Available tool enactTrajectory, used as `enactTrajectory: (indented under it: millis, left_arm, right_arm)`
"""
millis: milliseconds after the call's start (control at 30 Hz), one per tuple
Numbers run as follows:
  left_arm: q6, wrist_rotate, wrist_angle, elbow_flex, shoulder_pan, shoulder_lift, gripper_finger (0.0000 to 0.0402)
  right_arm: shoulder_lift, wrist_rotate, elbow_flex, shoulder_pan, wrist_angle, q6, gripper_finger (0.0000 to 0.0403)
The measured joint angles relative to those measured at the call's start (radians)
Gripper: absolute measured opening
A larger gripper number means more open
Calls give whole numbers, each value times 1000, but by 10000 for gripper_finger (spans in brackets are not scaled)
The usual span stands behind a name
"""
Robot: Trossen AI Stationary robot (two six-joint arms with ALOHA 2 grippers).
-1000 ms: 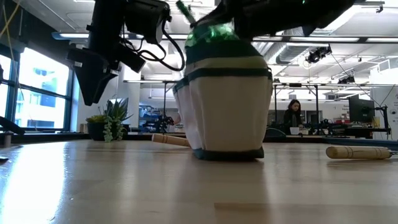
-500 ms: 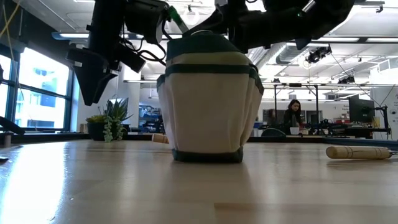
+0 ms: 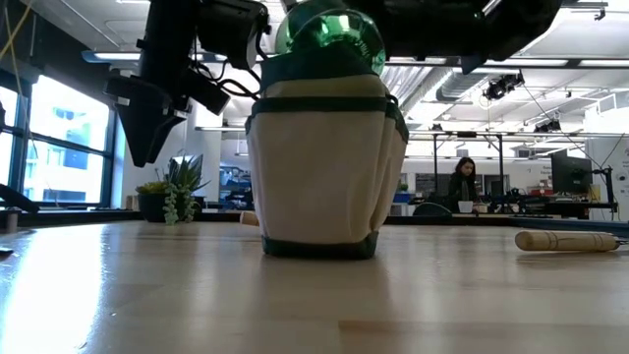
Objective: Pick & Place Garden tools in Gardening bag
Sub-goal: Put the green spray bottle into the light brown gardening bag
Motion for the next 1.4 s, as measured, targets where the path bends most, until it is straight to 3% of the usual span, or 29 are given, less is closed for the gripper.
enactTrajectory:
  millis: [200, 400, 700, 1100, 1400]
  left_arm:
    - [0, 0, 0, 0, 0, 0, 196]
    - [0, 0, 0, 0, 0, 0, 196]
    - [0, 0, 3, 0, 0, 0, 196]
    - [12, 0, 21, 0, 0, 0, 196]
    - [62, 48, 29, 0, 0, 0, 196]
  right_arm:
    - [-2, -49, 0, -1, 24, -98, 137]
    - [-3, 42, 0, 0, -81, -249, 137]
    - [-3, 67, 0, 0, -8, -440, 137]
    - [-3, 233, 0, 43, -47, -930, 137]
    - [-3, 367, 0, 75, -106, -1126, 137]
